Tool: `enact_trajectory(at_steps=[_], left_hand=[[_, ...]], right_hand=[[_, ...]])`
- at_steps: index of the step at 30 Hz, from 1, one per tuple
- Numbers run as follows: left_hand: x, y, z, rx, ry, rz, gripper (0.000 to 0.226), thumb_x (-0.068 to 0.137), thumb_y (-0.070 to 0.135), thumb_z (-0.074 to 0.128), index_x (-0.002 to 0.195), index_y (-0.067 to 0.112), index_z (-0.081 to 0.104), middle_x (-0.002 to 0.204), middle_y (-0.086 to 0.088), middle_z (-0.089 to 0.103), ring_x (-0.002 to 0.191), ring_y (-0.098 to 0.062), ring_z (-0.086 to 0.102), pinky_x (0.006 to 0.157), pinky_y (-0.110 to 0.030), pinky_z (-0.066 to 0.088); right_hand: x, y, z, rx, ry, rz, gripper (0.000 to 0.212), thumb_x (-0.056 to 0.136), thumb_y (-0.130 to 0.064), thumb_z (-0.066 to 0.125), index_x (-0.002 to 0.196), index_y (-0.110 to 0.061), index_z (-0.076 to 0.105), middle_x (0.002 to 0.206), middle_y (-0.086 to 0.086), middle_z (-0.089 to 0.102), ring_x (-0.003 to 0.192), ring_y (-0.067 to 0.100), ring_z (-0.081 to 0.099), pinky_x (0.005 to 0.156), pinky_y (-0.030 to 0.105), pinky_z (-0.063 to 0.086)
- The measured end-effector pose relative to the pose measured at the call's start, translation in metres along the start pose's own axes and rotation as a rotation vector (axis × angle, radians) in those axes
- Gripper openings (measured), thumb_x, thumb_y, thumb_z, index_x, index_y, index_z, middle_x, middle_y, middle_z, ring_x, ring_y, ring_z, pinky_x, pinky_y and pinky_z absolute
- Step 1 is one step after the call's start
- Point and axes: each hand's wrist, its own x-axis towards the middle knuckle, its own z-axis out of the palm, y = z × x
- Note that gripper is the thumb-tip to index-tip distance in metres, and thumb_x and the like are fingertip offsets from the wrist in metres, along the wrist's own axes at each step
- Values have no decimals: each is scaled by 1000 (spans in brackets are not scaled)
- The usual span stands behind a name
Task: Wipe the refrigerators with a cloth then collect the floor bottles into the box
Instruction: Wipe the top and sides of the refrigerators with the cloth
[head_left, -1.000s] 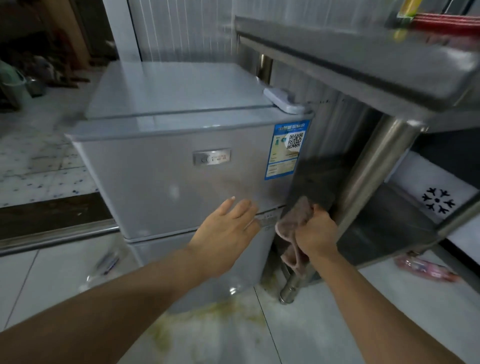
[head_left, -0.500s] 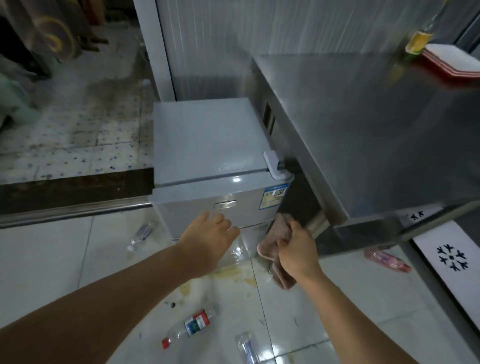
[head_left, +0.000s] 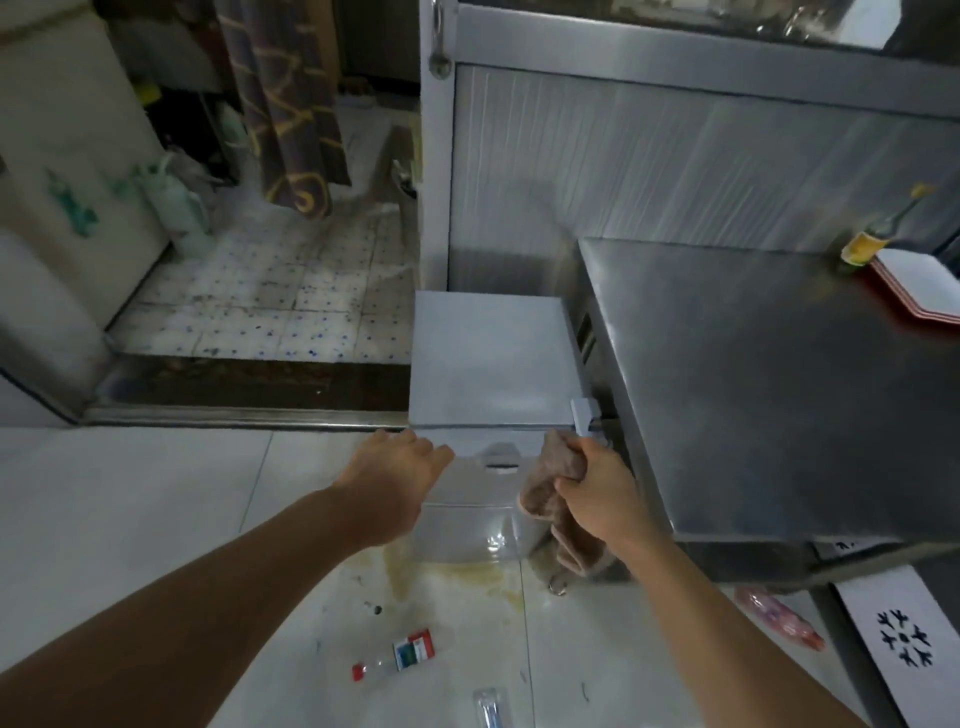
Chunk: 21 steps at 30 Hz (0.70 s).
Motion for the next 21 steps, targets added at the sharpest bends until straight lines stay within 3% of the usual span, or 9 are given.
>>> enact_trajectory(at_steps=[3, 6, 10, 13, 15, 19, 21], left_hand=[[-13, -34, -8, -6, -16, -49, 48, 90, 16, 45, 136, 21, 34, 131, -3, 52, 117, -23, 48, 97, -35, 35], [-25, -77, -10, -58, -18, -72, 48, 92, 20, 44, 139, 23, 32, 131, -3, 52, 116, -23, 49, 95, -35, 38], [-41, -152, -3, -99, -27, -15, 45, 86, 16, 50, 129, 23, 41, 121, -2, 58, 105, -22, 55, 87, -35, 45], [-50, -213, 7, -113, -31, 48, 49, 86, 17, 52, 132, 24, 38, 123, -2, 56, 108, -21, 53, 88, -34, 42], [-54, -250, 10, -139, -68, 76, 52, 87, 21, 52, 135, 25, 35, 126, -2, 54, 112, -22, 51, 90, -35, 40], [-51, -306, 18, -160, -129, 143, 49, 88, 28, 52, 134, 21, 36, 126, -4, 54, 113, -23, 50, 88, -35, 39], [-40, -323, 23, -165, -148, 176, 46, 87, 28, 53, 131, 20, 40, 125, -4, 54, 112, -23, 51, 87, -35, 40]], right_hand=[[5, -34, 13, -15, 14, -6, 23, 96, -9, 45, 116, -16, 54, 98, 2, 58, 76, 4, 53, 51, 8, 39], [12, -69, 37, -48, 17, 3, 20, 96, -11, 46, 113, -11, 57, 91, 2, 60, 78, 10, 57, 64, 15, 43], [19, -122, 74, -38, 67, 32, 20, 92, -5, 48, 108, -11, 59, 89, 3, 60, 72, 5, 53, 53, 10, 40], [23, -163, 107, -87, 183, 51, 26, 86, -2, 50, 109, -7, 61, 91, 5, 61, 74, 9, 53, 59, 8, 39], [23, -187, 128, -105, 247, 89, 30, 83, -1, 54, 112, -8, 61, 92, 5, 62, 81, 16, 57, 64, 7, 33], [24, -220, 160, -143, 280, 169, 36, 85, -4, 54, 121, -6, 57, 111, 15, 65, 106, 32, 57, 83, 28, 42], [28, -229, 168, -147, 281, 217, 37, 86, -5, 54, 123, -4, 56, 115, 17, 63, 108, 32, 56, 88, 29, 43]])
